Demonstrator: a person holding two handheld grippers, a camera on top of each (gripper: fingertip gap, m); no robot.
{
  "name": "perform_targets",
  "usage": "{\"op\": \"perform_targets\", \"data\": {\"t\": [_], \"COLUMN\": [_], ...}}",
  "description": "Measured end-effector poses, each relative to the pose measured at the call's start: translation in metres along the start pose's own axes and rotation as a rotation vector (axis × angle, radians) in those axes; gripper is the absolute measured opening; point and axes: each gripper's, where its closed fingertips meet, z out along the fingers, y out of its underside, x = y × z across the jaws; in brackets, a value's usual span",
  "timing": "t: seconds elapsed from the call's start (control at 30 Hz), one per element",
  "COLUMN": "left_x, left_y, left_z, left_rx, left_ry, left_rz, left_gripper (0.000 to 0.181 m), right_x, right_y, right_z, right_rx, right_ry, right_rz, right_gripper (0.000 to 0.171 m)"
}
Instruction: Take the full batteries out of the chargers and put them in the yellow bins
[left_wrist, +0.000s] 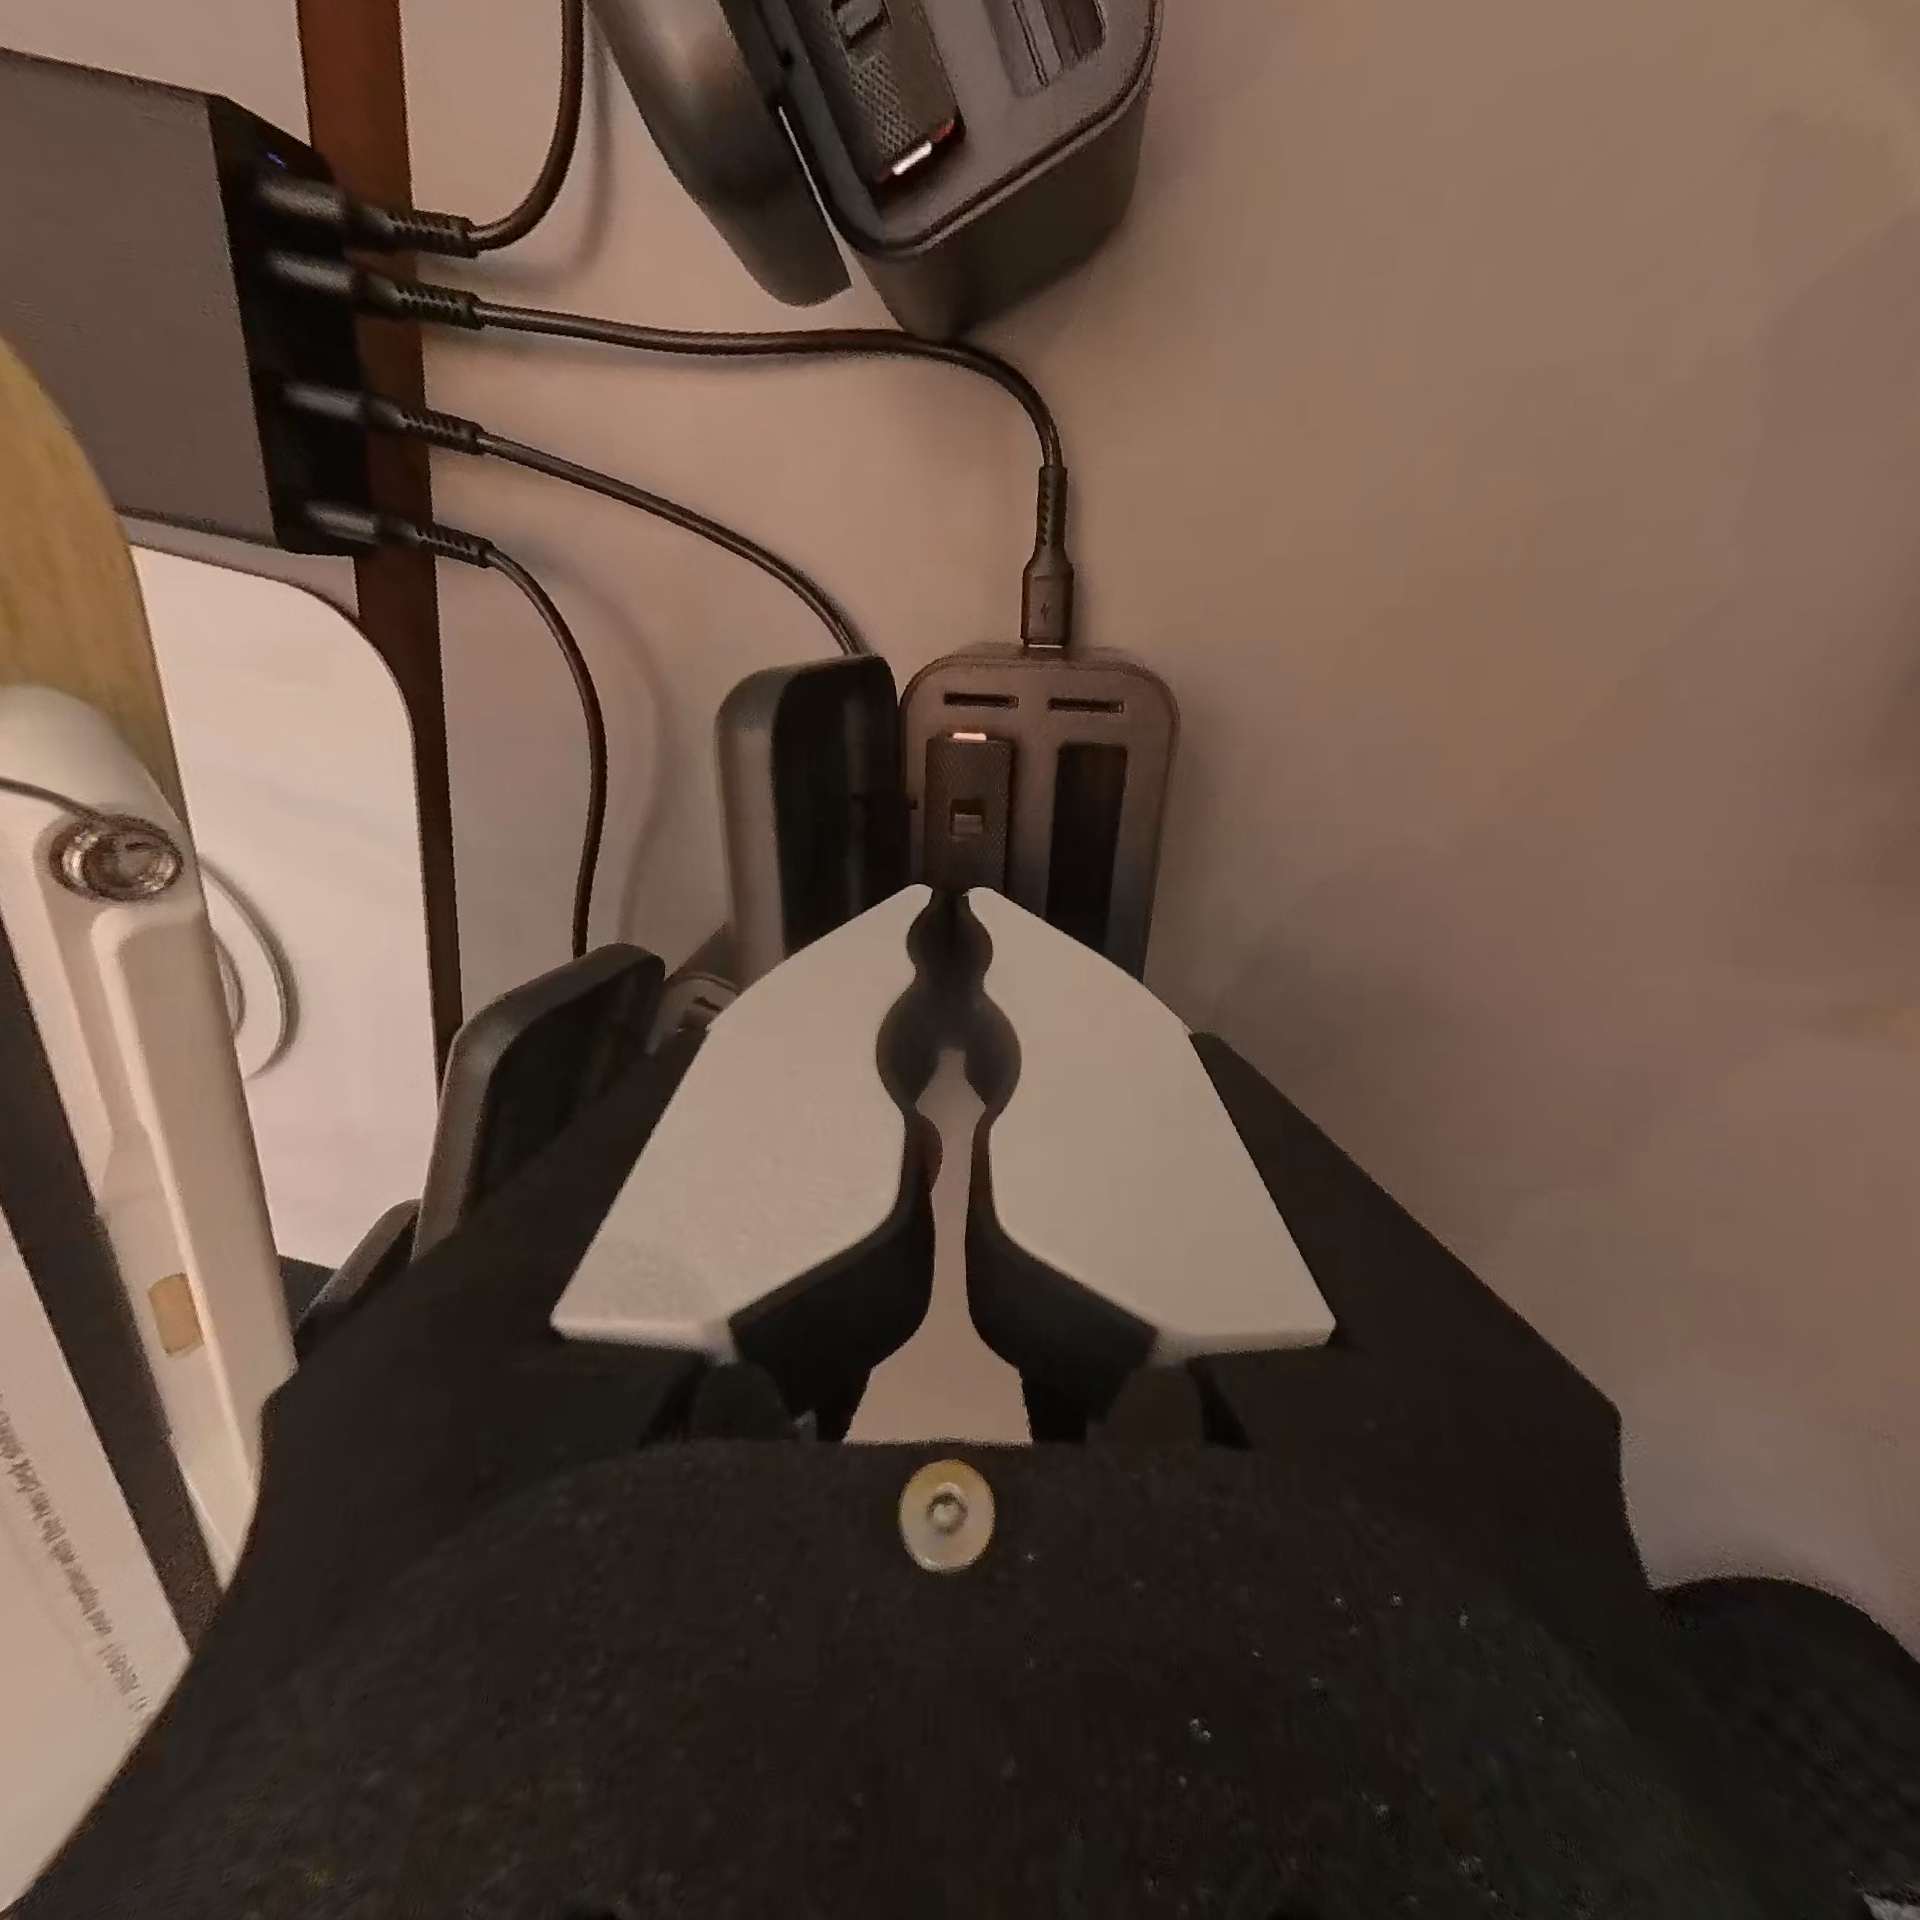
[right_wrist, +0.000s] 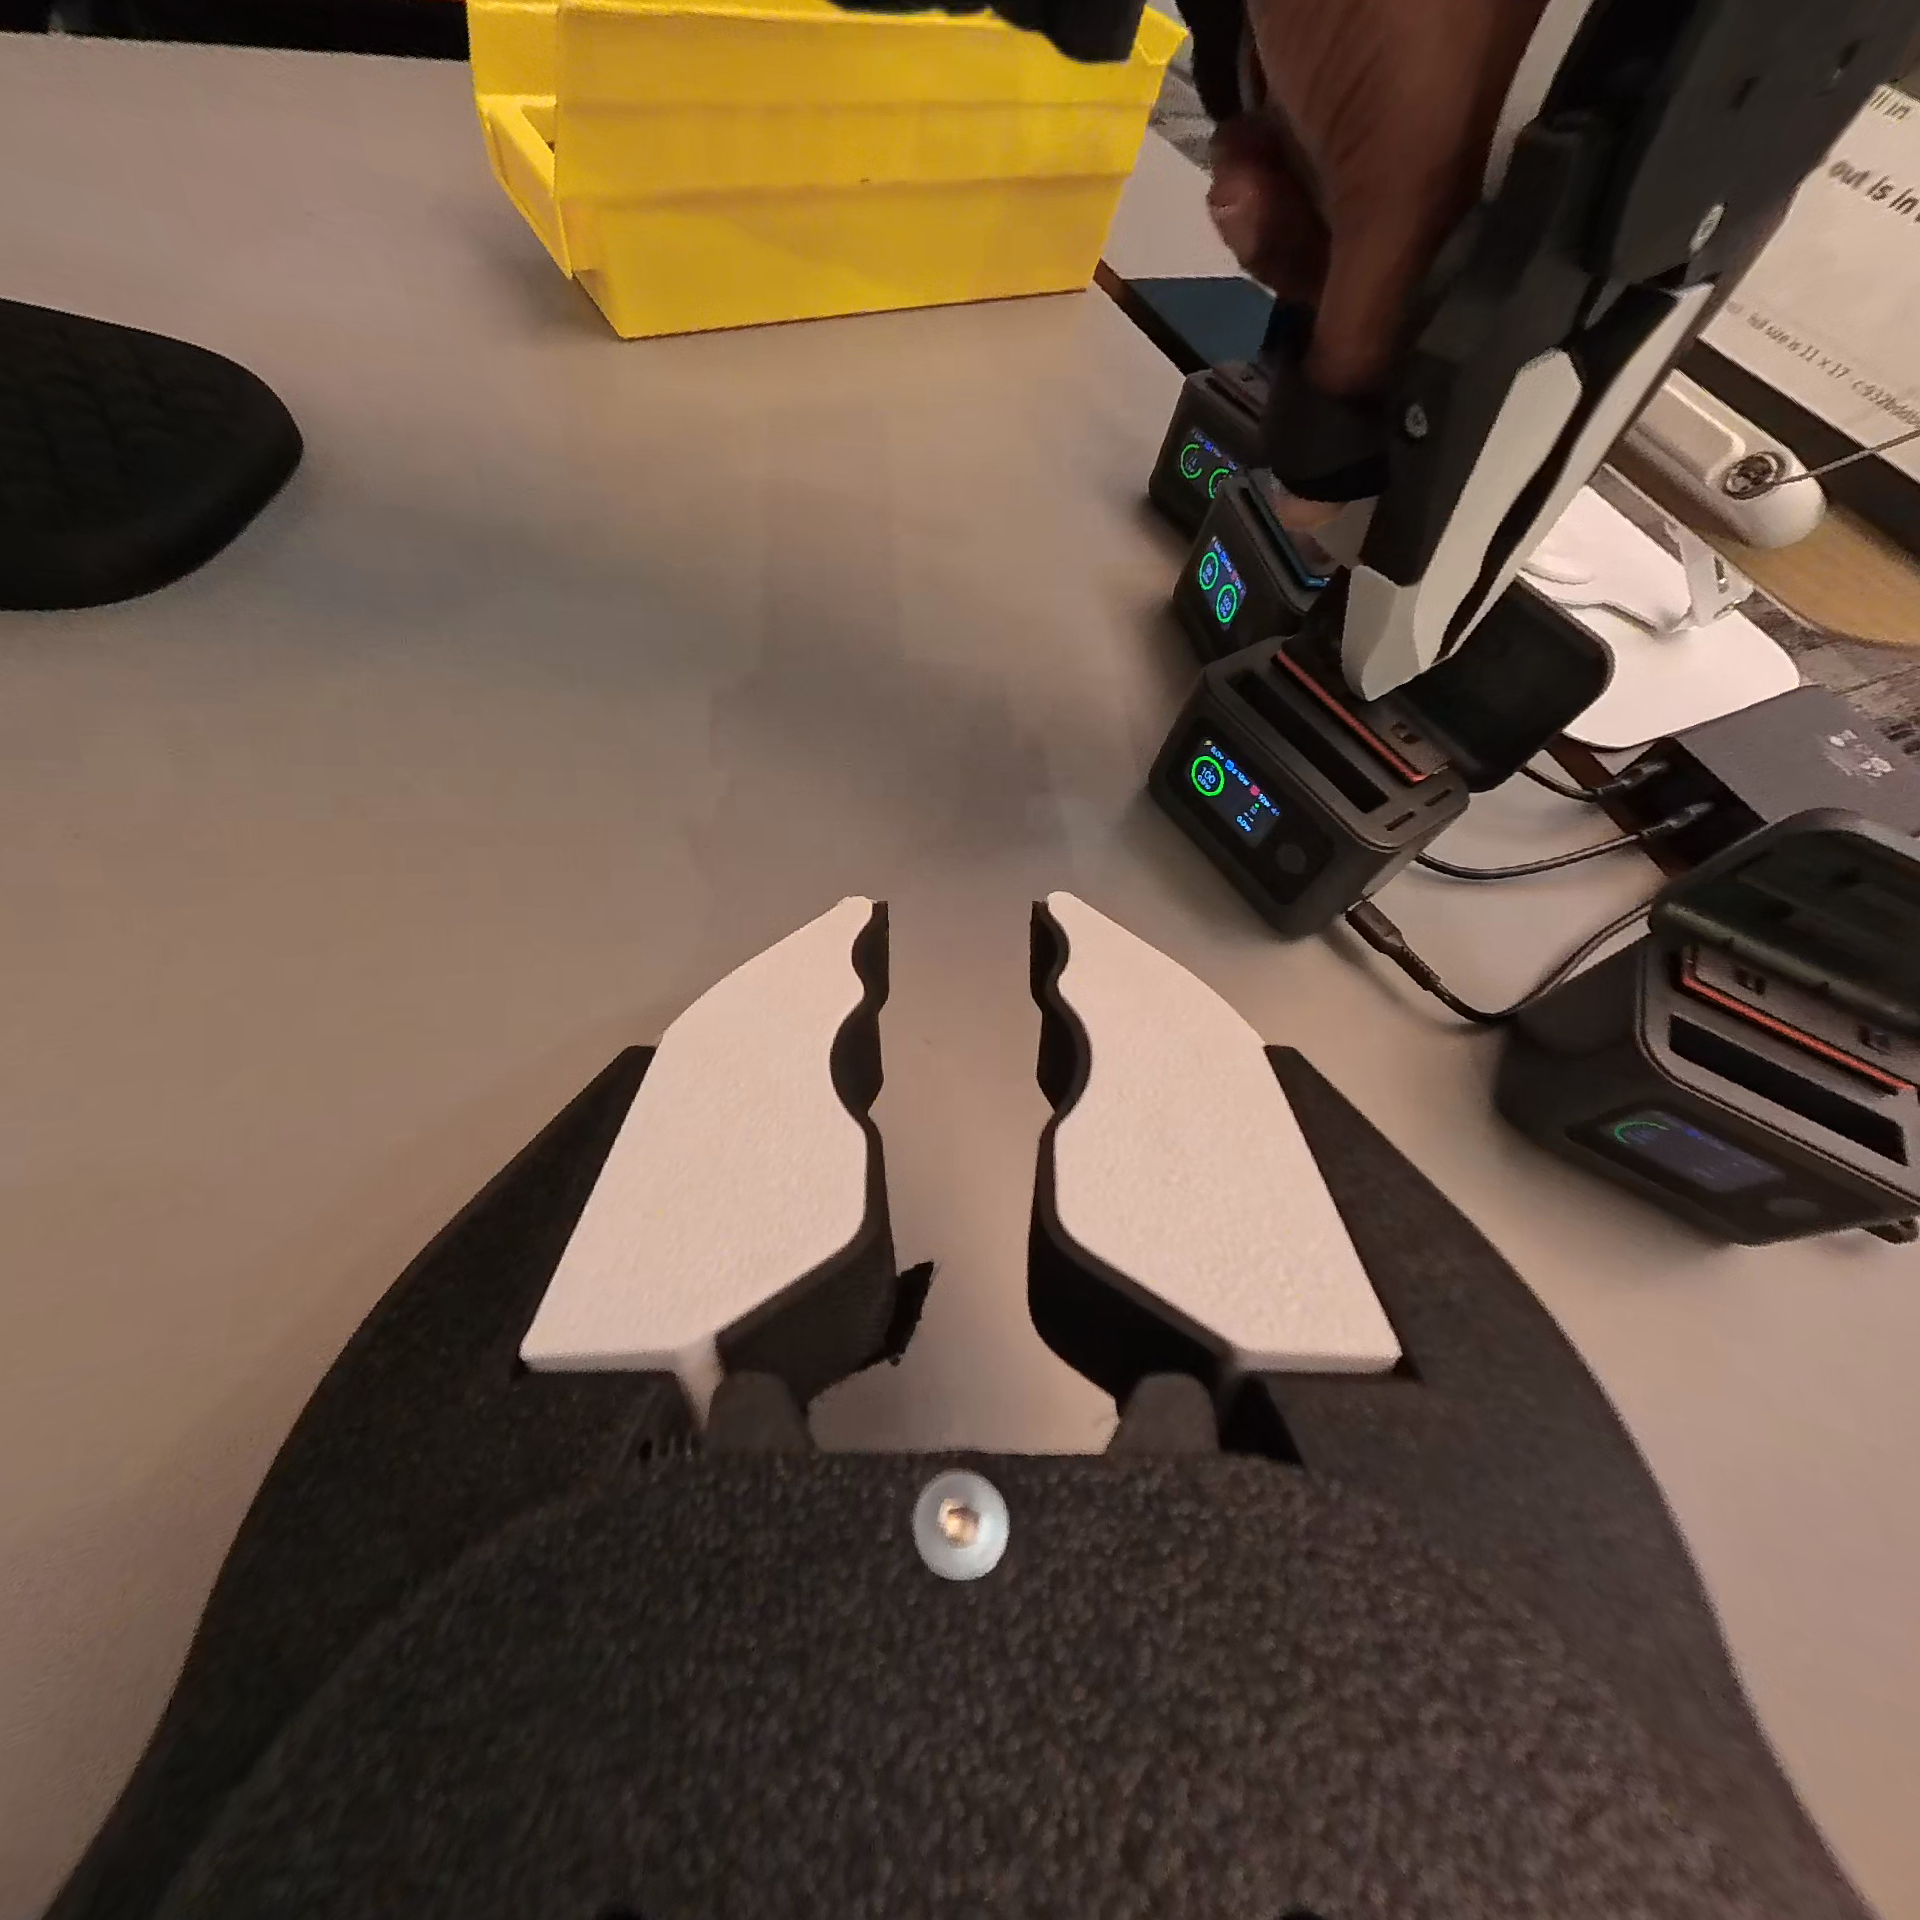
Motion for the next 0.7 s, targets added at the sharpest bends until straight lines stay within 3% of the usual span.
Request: {"op": "perform_targets", "data": {"t": [0.3, 0.43, 0.53, 0.7], "left_x": [0.002, 0.005, -0.010, -0.028], "left_y": [0.002, 0.003, 0.037, 0.150], "left_z": [-0.003, -0.058, -0.116, -0.172], "left_rx": [0.011, 0.274, 0.421, 0.419], "left_ry": [-0.042, -0.060, -0.181, -0.335], "left_rz": [0.057, 0.029, -0.016, -0.129], "left_gripper": [0.000, 0.002, 0.004, 0.021], "right_x": [0.000, 0.000, 0.003, 0.008], "right_y": [0.001, 0.001, 0.000, 0.001], "right_z": [0.000, 0.000, -0.001, -0.001], "right_rx": [0.003, 0.007, 0.015, 0.015], "right_ry": [-0.004, -0.007, 0.008, 0.035], "right_rz": [0.004, 0.006, 0.009, 0.022], "right_gripper": [0.026, 0.026, 0.025, 0.023]}}
